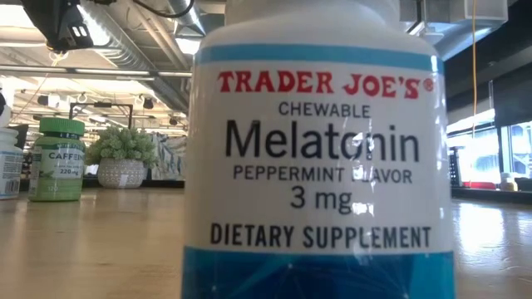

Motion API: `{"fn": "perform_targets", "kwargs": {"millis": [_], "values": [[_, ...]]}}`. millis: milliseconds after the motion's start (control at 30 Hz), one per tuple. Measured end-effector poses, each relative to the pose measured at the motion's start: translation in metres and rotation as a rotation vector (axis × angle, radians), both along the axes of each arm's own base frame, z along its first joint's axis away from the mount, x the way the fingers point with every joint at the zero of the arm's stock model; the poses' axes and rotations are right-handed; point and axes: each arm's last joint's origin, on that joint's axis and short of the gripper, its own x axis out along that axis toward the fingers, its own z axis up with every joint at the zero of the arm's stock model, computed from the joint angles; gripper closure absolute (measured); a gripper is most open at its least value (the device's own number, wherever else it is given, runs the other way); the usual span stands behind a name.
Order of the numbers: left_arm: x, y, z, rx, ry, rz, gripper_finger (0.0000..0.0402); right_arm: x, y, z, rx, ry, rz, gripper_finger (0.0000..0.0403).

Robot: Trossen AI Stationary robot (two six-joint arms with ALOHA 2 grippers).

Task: Pick and place medicine bottles onto shelf by color
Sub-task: Put the pink pill bottle on the shelf

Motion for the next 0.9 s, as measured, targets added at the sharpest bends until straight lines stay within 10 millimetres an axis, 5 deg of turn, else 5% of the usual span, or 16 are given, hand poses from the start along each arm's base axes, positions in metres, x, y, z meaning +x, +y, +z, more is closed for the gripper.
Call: {"fn": "perform_targets", "kwargs": {"millis": [500,900], "values": [[0.0,0.0,0.0,0.0,-0.001,0.0,0.0374,-0.022,0.01,-0.009,0.166,0.433,-0.285,0.0302],[0.0,0.0,0.0,0.058,-0.028,-0.085,0.0374,-0.043,0.042,-0.01,0.157,0.613,-0.411,0.0218]]}}
